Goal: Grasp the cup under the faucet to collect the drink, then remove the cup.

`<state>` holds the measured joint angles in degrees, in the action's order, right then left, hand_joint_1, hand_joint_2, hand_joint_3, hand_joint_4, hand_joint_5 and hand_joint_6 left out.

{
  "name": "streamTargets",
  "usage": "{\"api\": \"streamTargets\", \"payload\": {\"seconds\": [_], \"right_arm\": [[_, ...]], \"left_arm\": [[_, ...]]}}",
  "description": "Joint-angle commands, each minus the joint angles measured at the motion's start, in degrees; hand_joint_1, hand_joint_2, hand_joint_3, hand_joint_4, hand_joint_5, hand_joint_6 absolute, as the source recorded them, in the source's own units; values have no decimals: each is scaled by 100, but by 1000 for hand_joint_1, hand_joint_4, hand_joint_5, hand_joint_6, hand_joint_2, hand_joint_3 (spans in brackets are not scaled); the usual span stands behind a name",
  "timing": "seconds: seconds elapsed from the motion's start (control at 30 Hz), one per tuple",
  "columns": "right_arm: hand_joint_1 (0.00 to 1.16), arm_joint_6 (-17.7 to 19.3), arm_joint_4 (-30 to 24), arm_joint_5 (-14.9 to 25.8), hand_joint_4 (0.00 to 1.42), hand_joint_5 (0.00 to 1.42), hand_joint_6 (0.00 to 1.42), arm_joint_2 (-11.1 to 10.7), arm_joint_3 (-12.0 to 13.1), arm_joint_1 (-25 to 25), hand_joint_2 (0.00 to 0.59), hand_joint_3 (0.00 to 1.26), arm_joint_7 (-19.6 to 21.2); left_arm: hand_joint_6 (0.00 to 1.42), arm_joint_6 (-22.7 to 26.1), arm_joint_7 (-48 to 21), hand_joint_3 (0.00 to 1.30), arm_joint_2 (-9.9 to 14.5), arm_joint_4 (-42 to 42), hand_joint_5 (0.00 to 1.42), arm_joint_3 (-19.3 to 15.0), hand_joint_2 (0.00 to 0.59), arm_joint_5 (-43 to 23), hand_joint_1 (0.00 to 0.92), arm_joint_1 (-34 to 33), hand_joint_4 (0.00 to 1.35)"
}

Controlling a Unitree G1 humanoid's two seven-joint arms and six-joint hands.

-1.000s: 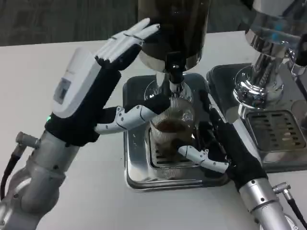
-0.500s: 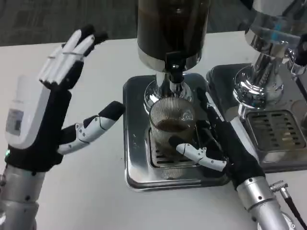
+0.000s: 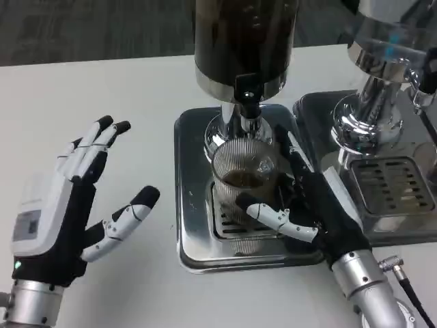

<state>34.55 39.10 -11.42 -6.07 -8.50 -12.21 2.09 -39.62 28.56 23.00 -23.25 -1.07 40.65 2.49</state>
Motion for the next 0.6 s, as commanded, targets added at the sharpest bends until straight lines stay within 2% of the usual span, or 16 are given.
{"api": "streamTargets", "payload": {"seconds": [0.03,0.17,0.6], "right_arm": [[711,96,118,84,0,1,210,73,28,-93,169,0,-94],[734,89,191,72,0,25,228,114,11,-142,165,0,-124],[753,-111,132,-44,0,39,242,34,-81,-202,159,0,-390]], "left_arm": [[122,-12,108,218,109,-248,203,155,219,-81,0,-29,64],[121,-61,136,233,181,-331,212,231,225,-135,0,-6,79],[121,-8,142,244,202,-263,216,414,227,-248,0,142,85]]}}
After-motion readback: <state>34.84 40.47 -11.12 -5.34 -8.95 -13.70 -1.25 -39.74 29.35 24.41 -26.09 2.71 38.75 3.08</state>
